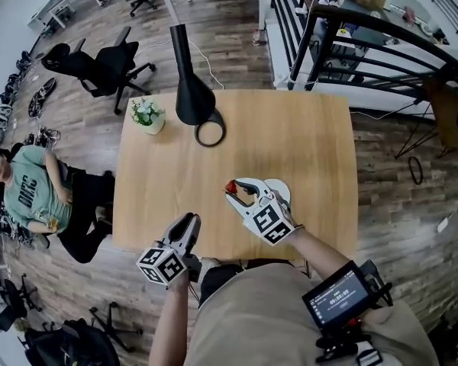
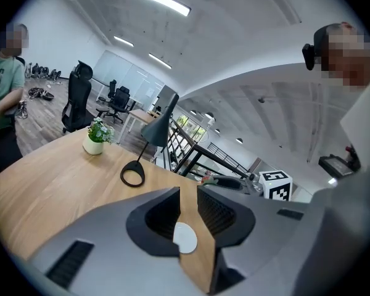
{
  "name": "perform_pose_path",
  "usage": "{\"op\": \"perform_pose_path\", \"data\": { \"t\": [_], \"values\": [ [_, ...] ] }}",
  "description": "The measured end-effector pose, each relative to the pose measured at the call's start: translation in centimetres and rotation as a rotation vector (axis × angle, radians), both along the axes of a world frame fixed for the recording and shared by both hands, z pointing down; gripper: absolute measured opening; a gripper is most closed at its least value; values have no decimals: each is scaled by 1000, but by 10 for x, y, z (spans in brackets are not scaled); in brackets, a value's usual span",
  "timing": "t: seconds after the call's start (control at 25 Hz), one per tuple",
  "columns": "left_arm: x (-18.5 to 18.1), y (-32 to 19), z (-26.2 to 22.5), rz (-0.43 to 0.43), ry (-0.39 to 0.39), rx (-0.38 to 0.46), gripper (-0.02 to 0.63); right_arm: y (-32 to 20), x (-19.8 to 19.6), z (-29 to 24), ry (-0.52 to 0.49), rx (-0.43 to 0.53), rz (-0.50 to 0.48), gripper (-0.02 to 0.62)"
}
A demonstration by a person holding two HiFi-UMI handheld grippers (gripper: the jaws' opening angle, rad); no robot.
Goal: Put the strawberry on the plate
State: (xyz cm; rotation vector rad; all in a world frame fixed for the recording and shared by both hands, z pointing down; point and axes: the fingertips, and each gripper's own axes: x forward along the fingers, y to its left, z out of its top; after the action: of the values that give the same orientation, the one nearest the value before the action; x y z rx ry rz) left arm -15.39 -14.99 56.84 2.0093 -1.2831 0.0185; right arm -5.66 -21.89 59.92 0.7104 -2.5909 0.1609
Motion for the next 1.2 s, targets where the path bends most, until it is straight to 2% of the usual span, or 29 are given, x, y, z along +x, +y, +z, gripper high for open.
{"op": "perform_pose_path", "data": {
  "t": [0.32,0.6,1.2],
  "values": [
    [32,-13,-6,50,15,22,92,1,40,-45,-63,75,48,145],
    [35,-19,-10,64,17,36,92,-2,64,-70,-101,128,104,144],
    [43,-21,-3,96,4,22,91,-5,117,-66,-77,145,232,144]
  ]
}}
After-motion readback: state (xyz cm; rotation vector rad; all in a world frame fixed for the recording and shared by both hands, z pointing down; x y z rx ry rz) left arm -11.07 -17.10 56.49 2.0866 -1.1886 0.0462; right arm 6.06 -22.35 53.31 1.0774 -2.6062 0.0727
